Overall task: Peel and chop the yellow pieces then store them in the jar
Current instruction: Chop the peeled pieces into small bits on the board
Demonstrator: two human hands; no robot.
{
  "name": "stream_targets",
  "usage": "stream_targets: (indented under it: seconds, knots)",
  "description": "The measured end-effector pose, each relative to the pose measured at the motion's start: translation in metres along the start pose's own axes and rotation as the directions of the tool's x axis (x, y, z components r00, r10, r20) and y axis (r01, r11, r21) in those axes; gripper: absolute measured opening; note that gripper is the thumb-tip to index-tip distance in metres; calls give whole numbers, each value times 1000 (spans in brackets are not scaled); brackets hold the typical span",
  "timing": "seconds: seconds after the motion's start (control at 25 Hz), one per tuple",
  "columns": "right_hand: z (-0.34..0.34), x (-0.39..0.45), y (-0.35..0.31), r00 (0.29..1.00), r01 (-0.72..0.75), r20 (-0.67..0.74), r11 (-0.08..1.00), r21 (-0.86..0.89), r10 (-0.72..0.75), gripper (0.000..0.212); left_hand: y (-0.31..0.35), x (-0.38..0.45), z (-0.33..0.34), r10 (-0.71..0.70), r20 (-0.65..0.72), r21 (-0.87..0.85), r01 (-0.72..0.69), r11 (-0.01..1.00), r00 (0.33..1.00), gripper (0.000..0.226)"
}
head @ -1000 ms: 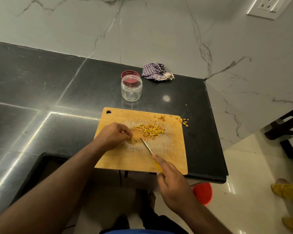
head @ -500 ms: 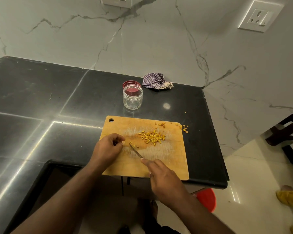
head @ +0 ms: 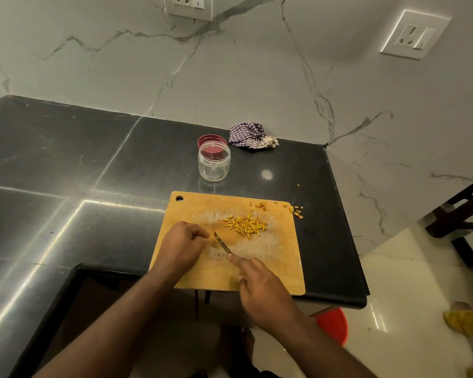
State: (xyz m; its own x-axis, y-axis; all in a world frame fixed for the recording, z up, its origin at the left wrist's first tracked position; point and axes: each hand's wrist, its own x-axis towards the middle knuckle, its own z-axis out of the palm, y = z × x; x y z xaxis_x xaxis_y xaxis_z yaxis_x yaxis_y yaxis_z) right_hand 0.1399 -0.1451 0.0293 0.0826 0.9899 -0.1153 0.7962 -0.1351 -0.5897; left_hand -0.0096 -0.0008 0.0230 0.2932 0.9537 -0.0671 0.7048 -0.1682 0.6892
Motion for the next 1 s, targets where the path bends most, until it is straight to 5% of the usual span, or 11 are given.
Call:
stream_targets:
  seconds: [0.28, 0.52, 0.72, 1.0]
  knots:
    - [-20, -3, 24, 969, -126, -191, 978, 169, 158, 54, -5, 4, -2, 34, 53, -2, -34, 999, 998, 24]
    - [-44, 10, 60, 811, -355, -326, 852, 384, 485, 38, -4, 6, 6, 70, 39, 26, -71, 997, 997, 25]
    - [-49, 25, 71, 821, -312, -373, 887, 341, 432, 34, 1, 13, 11, 84, 14, 55, -85, 995, 996, 24]
    - [-59, 32, 86, 936, -193, -264, 968, 162, 231, 32, 9, 26, 15, 58, -39, 34, -57, 998, 998, 22]
